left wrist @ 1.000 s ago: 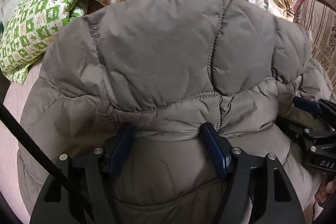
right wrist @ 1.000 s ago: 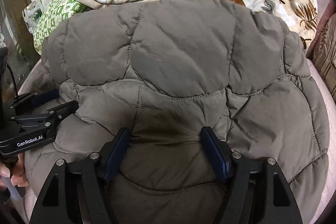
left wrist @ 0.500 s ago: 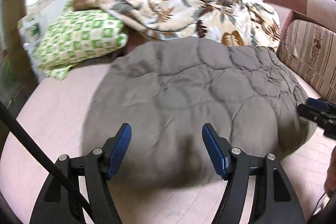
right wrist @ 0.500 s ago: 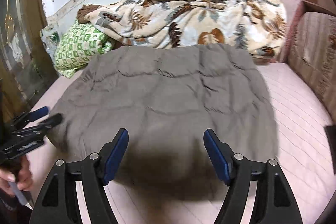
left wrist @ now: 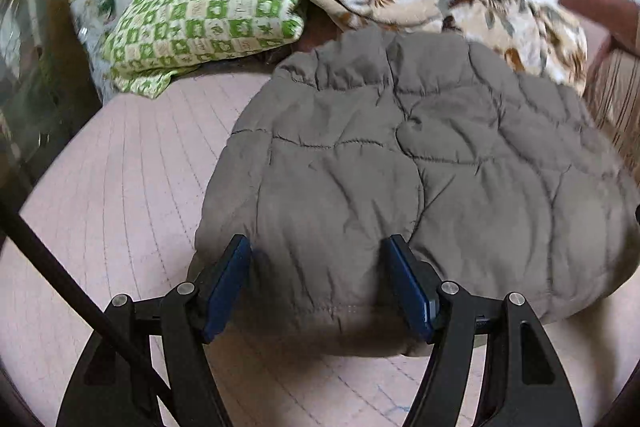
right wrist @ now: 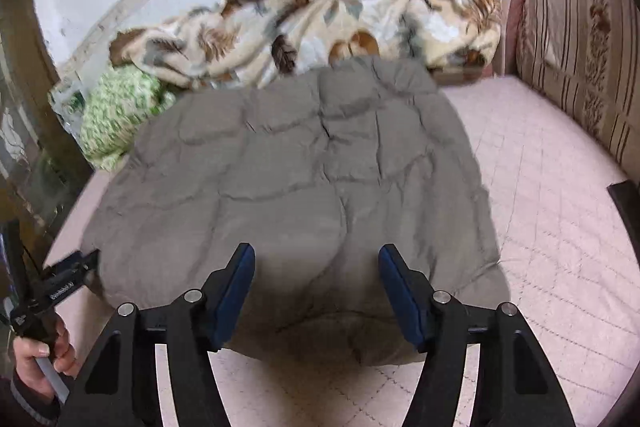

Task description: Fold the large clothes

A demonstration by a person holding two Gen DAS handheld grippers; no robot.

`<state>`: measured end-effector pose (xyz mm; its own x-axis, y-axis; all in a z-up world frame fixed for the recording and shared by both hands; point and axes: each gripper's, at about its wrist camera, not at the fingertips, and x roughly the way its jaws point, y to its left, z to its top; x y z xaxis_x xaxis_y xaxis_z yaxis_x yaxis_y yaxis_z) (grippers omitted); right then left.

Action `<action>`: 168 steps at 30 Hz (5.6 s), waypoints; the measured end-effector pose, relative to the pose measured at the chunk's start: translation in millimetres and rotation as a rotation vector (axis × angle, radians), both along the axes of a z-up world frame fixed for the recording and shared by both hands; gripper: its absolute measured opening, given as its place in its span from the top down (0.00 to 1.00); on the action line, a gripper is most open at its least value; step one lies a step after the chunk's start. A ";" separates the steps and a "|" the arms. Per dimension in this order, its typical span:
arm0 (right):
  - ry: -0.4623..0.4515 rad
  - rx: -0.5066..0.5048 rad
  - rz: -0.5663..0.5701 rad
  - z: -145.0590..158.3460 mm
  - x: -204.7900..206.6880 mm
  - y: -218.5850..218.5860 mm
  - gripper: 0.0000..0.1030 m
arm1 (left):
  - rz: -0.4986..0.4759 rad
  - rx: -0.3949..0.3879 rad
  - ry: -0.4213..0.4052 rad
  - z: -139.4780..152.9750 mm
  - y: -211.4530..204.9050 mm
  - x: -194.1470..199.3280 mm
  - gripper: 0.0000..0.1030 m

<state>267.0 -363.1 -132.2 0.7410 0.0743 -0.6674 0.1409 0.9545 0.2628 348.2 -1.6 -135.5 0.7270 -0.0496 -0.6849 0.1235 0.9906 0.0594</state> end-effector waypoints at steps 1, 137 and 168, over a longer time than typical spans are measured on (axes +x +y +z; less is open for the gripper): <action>0.037 -0.009 -0.011 -8.0 6.0 -1.0 0.33 | -0.003 0.014 0.004 -2.8 -1.4 0.2 0.31; 0.059 0.862 -0.308 -96.8 -43.9 -121.0 0.09 | 0.250 -0.690 0.209 -47.3 102.8 25.5 0.26; -0.050 -0.372 -0.131 18.7 -28.9 3.3 0.61 | 0.089 0.023 -0.255 40.4 18.9 -20.8 0.69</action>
